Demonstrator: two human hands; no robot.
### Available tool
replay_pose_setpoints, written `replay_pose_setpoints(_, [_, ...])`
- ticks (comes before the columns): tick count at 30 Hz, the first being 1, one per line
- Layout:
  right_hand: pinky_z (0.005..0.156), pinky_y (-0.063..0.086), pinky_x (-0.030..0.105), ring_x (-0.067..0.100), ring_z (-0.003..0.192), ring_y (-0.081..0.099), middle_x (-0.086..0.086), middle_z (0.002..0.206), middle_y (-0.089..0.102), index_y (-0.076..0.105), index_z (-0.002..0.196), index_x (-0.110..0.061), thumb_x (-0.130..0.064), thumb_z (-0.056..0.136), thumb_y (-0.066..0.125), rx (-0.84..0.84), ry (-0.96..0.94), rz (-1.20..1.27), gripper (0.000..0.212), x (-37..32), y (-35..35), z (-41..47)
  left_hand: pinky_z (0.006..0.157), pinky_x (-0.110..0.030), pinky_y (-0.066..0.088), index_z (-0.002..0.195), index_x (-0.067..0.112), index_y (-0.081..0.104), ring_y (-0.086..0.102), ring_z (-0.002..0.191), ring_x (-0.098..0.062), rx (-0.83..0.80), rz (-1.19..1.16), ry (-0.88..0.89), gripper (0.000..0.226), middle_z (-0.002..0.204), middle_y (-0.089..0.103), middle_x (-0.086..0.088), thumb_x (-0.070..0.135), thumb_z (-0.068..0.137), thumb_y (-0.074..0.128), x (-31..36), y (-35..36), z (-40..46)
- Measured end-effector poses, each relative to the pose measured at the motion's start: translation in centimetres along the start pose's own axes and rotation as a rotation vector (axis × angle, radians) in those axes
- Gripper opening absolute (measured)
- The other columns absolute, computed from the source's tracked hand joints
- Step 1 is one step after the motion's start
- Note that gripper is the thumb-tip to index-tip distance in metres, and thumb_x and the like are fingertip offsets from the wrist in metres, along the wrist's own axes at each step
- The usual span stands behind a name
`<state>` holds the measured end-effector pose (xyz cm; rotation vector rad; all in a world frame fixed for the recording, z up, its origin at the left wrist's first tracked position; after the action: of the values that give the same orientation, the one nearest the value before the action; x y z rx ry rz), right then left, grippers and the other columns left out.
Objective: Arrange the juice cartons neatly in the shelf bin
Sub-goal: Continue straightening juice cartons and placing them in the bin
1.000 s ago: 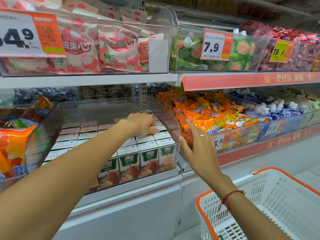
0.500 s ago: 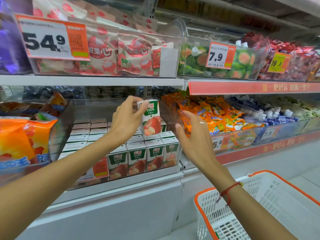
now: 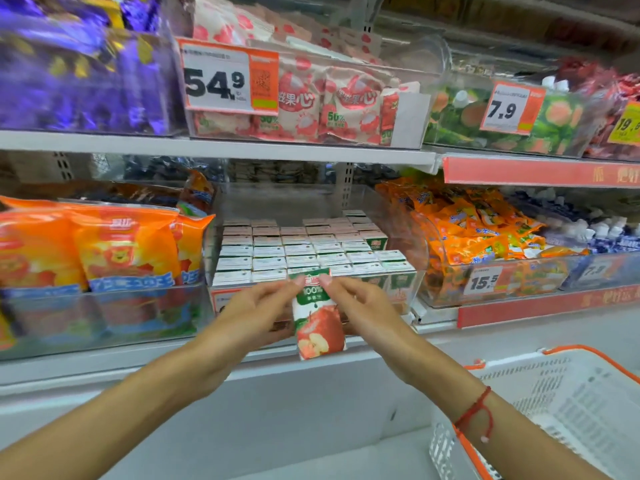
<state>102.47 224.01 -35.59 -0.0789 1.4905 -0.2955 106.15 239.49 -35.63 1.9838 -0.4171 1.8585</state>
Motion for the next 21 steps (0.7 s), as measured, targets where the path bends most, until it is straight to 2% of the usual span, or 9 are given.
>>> replay_pose_setpoints(2, [0.075, 0.056, 0.019, 0.005, 0.089, 0.071, -0.008, 0.098, 0.075, 0.070, 0.108, -0.025, -0.050, 0.093, 0.053, 0.035, 0.027, 0.061, 0.033, 0.0, 0.2, 0.0, 0.068, -0.016, 0.056, 0.111, 0.024, 0.067, 0.071, 0.096, -0.006, -0.079, 0.041, -0.037, 0.032, 0.103, 0.075, 0.007, 0.042, 0.085, 0.066, -0.2, -0.3, -0.3])
replay_pose_setpoints(4, [0.065, 0.055, 0.017, 0.007, 0.083, 0.073, -0.007, 0.092, 0.077, 0.069, 0.105, -0.024, -0.045, 0.095, 0.053, 0.037, 0.075, 0.126, 0.029, 0.1, 0.3, -0.1, 0.070, -0.017, 0.056, 0.112, 0.025, 0.067, 0.070, 0.096, -0.004, -0.087, 0.054, -0.040, 0.027, 0.103, 0.075, 0.009, 0.037, 0.087, 0.066, -0.4, -0.6, -0.5])
replay_pose_setpoints(5, [0.065, 0.054, 0.017, 0.007, 0.083, 0.073, -0.007, 0.092, 0.077, 0.069, 0.106, -0.024, -0.044, 0.096, 0.052, 0.017, 0.109, 0.138, 0.028, 0.1, 0.3, -0.1, 0.070, -0.016, 0.056, 0.112, 0.025, 0.066, 0.070, 0.095, -0.003, -0.071, 0.058, -0.036, 0.027, 0.102, 0.075, 0.010, 0.037, 0.088, 0.066, -0.6, -0.7, -0.6])
replay_pose_setpoints(10, [0.090, 0.055, 0.031, 0.013, 0.103, 0.069, 0.002, 0.114, 0.072, 0.064, 0.121, -0.019, -0.029, 0.099, 0.052, -0.221, 0.218, 0.166, 0.027, 0.6, 0.3, -0.4, 0.071, -0.017, 0.057, 0.111, 0.021, 0.068, 0.071, 0.093, -0.006, 0.015, 0.037, -0.009, 0.024, 0.100, 0.076, 0.007, 0.034, 0.092, 0.062, -1.3, -1.2, -0.7])
replay_pose_setpoints(14, [0.093, 0.054, 0.029, 0.017, 0.110, 0.066, 0.003, 0.118, 0.070, 0.059, 0.130, -0.016, -0.025, 0.099, 0.053, -0.245, 0.182, 0.143, 0.033, 0.8, 0.2, -0.7, 0.067, -0.014, 0.055, 0.109, 0.025, 0.066, 0.072, 0.092, -0.006, 0.024, 0.011, 0.013, 0.019, 0.100, 0.076, 0.008, 0.034, 0.093, 0.060, -1.3, -1.6, -0.5])
replay_pose_setpoints(18, [0.093, 0.054, 0.027, 0.013, 0.106, 0.068, 0.000, 0.115, 0.072, 0.062, 0.124, -0.020, -0.029, 0.096, 0.057, -0.203, 0.125, 0.125, 0.029, 1.0, 0.2, -0.8, 0.062, -0.012, 0.053, 0.102, 0.029, 0.067, 0.072, 0.088, -0.004, 0.009, -0.004, 0.031, 0.013, 0.094, 0.076, 0.010, 0.034, 0.093, 0.059, -1.4, -1.6, -0.4])
replay_pose_setpoints(21, [0.087, 0.055, 0.021, 0.005, 0.095, 0.069, -0.011, 0.098, 0.075, 0.067, 0.106, -0.031, -0.030, 0.094, 0.061, -0.154, 0.065, 0.116, 0.014, 1.0, 0.2, -0.9, 0.064, -0.015, 0.056, 0.096, 0.033, 0.068, 0.072, 0.085, -0.003, 0.066, 0.034, 0.069, 0.007, 0.089, 0.076, 0.014, 0.032, 0.091, 0.063, -1.3, -1.7, -0.3])
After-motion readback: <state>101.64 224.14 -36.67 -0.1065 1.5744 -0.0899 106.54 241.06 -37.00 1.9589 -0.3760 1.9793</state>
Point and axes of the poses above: each hand's wrist, its own z-axis towards the middle knuckle, its own y-axis out of the palm, x = y × z, the point moved 3 cm from there along z, towards the middle knuckle
